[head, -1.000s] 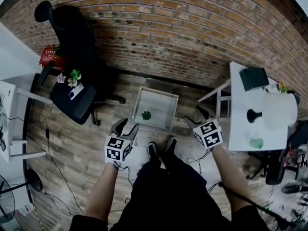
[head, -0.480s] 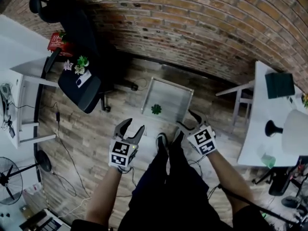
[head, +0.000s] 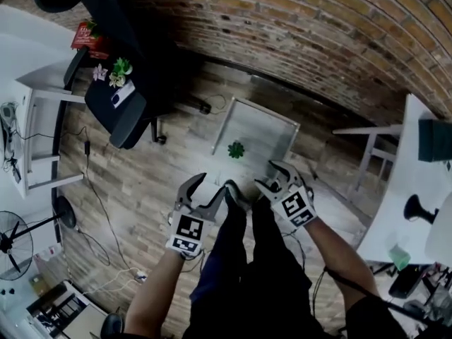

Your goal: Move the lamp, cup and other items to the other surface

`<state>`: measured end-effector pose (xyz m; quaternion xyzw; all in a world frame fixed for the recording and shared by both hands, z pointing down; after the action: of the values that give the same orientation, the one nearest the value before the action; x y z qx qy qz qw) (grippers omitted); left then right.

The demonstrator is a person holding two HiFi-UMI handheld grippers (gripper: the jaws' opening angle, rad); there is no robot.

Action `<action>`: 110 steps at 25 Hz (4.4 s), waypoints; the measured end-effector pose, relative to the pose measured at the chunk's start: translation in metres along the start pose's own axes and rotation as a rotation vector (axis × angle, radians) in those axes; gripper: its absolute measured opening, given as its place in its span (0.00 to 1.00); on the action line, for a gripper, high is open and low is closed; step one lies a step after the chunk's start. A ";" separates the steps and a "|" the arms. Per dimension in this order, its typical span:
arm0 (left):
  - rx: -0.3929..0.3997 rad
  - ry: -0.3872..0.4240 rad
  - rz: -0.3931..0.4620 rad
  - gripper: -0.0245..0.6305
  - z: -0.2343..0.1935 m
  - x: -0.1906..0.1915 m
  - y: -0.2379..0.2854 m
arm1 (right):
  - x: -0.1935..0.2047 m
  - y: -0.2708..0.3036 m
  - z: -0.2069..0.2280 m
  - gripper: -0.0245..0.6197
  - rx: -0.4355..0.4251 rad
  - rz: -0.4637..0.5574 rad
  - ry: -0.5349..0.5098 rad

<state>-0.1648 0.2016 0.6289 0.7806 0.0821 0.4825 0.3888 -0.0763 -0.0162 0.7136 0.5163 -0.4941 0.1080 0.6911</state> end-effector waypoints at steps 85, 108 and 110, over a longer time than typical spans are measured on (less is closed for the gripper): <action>0.191 -0.073 -0.048 0.38 -0.030 -0.002 0.050 | 0.000 0.078 0.046 0.46 0.096 -0.103 -0.092; 0.187 -0.075 0.113 0.38 0.079 -0.135 -0.037 | -0.076 -0.188 0.055 0.46 0.326 -0.040 0.159; 0.202 -0.073 0.114 0.38 0.086 -0.141 -0.035 | -0.076 -0.199 0.055 0.46 0.343 -0.036 0.164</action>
<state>-0.1591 0.1091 0.4882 0.8362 0.0713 0.4644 0.2829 -0.0136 -0.1219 0.5308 0.6248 -0.4011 0.2202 0.6326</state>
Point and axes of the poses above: the fingertips, and each gripper's own axes: y forward along the fingers, z to its right, x out of its underside, the point moved 10 cm from there along -y, backward along the fingers, and after that the axes turned 13 degrees about -y, right-handed, at the moved point
